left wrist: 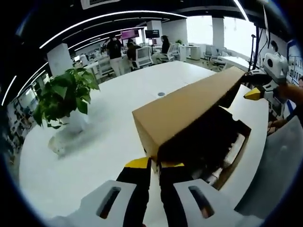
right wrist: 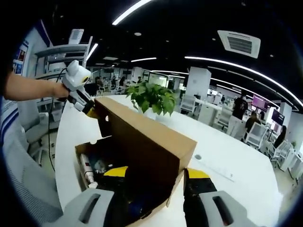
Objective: Operate the shoe box by opening the lid, removing the specified soft item, and placing it in the target area until the item is outside and the box remains undamaged.
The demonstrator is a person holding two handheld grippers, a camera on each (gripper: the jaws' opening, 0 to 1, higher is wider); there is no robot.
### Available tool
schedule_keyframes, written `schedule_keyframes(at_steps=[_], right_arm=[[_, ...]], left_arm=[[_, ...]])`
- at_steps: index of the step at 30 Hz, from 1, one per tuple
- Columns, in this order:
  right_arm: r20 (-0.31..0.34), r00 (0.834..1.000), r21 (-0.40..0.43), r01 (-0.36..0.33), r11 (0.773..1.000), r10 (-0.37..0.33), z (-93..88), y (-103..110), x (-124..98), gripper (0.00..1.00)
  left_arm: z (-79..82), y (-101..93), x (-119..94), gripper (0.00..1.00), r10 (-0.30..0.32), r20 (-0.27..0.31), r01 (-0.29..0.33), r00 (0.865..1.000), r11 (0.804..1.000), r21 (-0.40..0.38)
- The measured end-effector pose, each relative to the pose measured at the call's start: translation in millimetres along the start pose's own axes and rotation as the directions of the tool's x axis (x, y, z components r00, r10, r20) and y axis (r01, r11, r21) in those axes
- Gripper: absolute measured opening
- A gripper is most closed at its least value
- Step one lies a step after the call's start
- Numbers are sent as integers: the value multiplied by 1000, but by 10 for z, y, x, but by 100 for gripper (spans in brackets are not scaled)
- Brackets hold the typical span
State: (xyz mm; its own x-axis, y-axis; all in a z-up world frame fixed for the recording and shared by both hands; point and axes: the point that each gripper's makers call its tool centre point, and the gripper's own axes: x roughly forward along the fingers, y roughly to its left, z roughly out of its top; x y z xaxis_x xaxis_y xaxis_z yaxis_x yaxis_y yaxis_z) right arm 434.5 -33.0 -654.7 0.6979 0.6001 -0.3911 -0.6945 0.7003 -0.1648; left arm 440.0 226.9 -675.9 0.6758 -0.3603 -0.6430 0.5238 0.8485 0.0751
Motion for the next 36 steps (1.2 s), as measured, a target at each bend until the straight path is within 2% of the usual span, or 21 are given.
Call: schedule_keyframes(at_steps=[5, 12, 27, 36], right_arm=[[0, 1000, 2, 2, 1000, -2, 8, -57, 65, 42], [-19, 1000, 6, 15, 1000, -14, -93, -99, 179, 39], [-84, 993, 22, 81, 996, -79, -522, -269, 279, 22], [-144, 986, 35, 91, 995, -85, -753, -265, 340, 13]], left_arm=[[39, 53, 19, 3, 5, 8, -5, 1000, 1000, -4], [79, 106, 40, 2, 14, 22, -14, 1000, 1000, -8], [185, 212, 141, 1, 13, 29, -13, 999, 1000, -12], [245, 262, 213, 1, 10, 33, -10, 999, 1000, -13]])
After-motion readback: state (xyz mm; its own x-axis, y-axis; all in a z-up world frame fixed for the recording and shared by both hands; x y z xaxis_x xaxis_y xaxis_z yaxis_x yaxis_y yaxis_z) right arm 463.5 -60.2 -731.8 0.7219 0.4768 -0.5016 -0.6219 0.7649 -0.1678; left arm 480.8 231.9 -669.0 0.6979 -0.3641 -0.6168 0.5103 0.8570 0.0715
